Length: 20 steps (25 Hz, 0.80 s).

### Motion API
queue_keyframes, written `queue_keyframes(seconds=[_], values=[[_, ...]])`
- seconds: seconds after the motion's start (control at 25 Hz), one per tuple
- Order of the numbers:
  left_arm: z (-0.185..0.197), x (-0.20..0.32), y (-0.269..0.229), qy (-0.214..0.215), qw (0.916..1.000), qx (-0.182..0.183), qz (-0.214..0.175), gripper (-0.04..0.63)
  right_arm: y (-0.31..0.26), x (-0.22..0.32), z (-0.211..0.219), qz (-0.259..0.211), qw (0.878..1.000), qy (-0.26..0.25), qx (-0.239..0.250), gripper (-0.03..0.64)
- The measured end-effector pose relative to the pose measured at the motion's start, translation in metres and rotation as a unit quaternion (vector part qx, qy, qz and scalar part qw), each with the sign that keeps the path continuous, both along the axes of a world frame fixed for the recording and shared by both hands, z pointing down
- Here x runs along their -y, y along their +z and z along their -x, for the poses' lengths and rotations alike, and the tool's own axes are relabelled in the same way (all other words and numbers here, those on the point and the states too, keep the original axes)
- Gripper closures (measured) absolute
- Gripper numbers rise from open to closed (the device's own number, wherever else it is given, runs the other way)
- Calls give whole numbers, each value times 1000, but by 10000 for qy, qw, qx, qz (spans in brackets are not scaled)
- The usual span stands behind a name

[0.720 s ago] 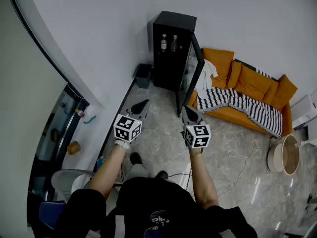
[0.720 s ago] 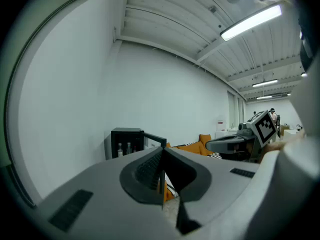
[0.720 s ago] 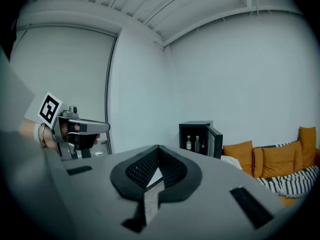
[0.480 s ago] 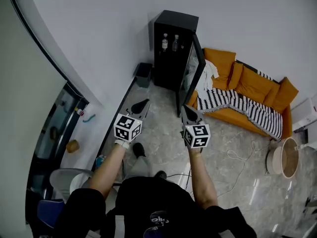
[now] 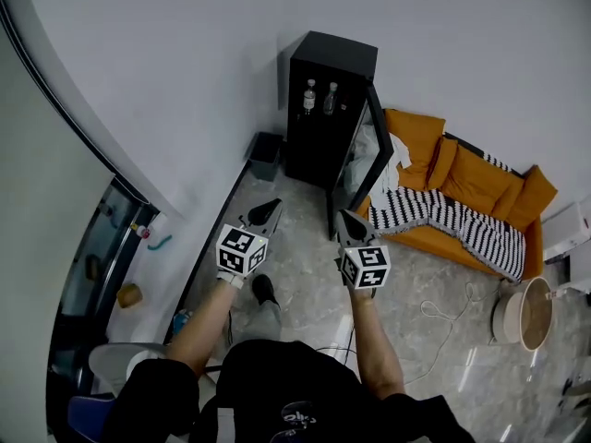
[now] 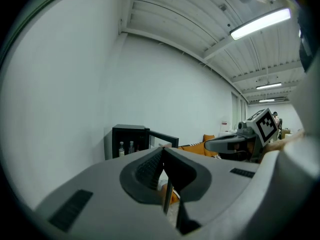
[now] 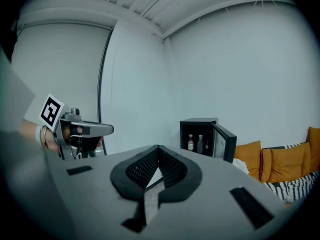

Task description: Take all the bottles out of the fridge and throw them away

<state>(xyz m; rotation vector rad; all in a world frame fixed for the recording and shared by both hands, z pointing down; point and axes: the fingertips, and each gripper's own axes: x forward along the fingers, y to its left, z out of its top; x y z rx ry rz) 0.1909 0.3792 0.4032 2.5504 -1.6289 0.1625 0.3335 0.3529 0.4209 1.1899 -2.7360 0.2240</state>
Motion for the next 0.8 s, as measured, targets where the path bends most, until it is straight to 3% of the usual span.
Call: queue_keyframes(seconds=[0.52, 0.8], values=[[119, 170, 1, 266, 9992, -284, 92, 588, -4, 172, 121, 70, 9993, 209, -315, 609], [154, 225, 11, 335, 9983, -401, 241, 588, 1, 232, 148, 232, 9981, 337, -457, 609]])
